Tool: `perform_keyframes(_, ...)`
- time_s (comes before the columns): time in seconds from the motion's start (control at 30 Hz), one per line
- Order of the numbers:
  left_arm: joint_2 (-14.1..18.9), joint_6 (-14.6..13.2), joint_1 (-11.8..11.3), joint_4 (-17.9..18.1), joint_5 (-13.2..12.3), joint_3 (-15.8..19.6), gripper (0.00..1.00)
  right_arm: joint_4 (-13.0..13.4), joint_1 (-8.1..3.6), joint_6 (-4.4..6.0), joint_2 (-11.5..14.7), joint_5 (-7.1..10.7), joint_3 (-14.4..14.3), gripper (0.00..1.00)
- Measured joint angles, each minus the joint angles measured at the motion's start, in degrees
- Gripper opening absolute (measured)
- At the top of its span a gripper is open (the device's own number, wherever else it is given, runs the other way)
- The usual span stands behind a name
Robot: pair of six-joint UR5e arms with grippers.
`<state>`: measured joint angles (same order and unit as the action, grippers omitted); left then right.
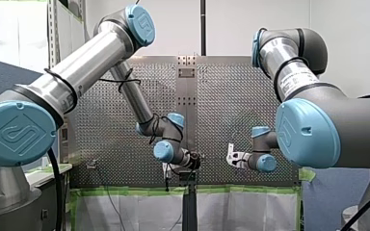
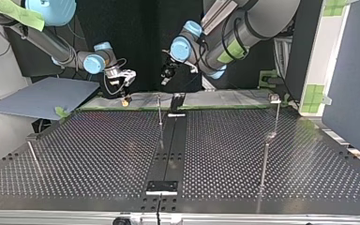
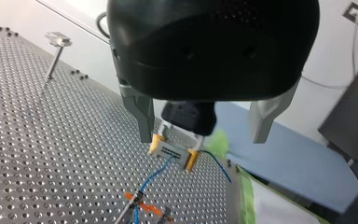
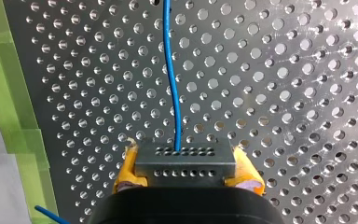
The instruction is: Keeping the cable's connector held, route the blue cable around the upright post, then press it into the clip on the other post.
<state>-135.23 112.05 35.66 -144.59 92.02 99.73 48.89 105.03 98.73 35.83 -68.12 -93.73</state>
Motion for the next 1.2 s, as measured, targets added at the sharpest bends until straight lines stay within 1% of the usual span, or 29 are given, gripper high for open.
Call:
perform_keyframes(0.13,-0.02,-2.42,-0.33,2.64,2.49,2.26,1.0,0.02,0.02,0.02,0.0,-0.01,-0.01,0.0)
perform_keyframes(0.23,-0.04,-2.36,-0.66,4.52,3.6,2.89,1.0,0.05,0.03,0.05,0.0,-0.01,-0.01,0.0)
perform_keyframes(0.33,-0.05,-1.77,-0.9,6.48,3.92,3.05,1.0,0.07,0.04,0.07,0.0,0.0,-0.01,0.0)
perform_keyframes(0.47,-0.09,-1.35,-1.18,8.86,3.69,3.06,1.0,0.08,0.04,0.08,0.0,-0.01,0.0,0.0)
perform_keyframes(0.6,-0.5,-0.92,-1.48,10.58,2.61,2.58,1.0,0.08,0.05,0.08,0.0,-0.01,-0.01,0.0)
perform_keyframes(0.83,-1.89,-0.07,-1.61,11.02,1.44,-0.39,1.0,0.07,0.05,0.09,0.0,-0.01,0.0,0.0)
perform_keyframes(1.03,-4.29,-0.51,-1.78,12.17,0.68,-2.81,1.0,0.07,0.1,0.08,0.0,-0.01,-0.01,0.0)
perform_keyframes(1.2,-4.99,0.14,-1.91,12.52,0.6,-3.28,1.0,0.08,0.12,0.14,0.0,0.0,-0.01,0.0)
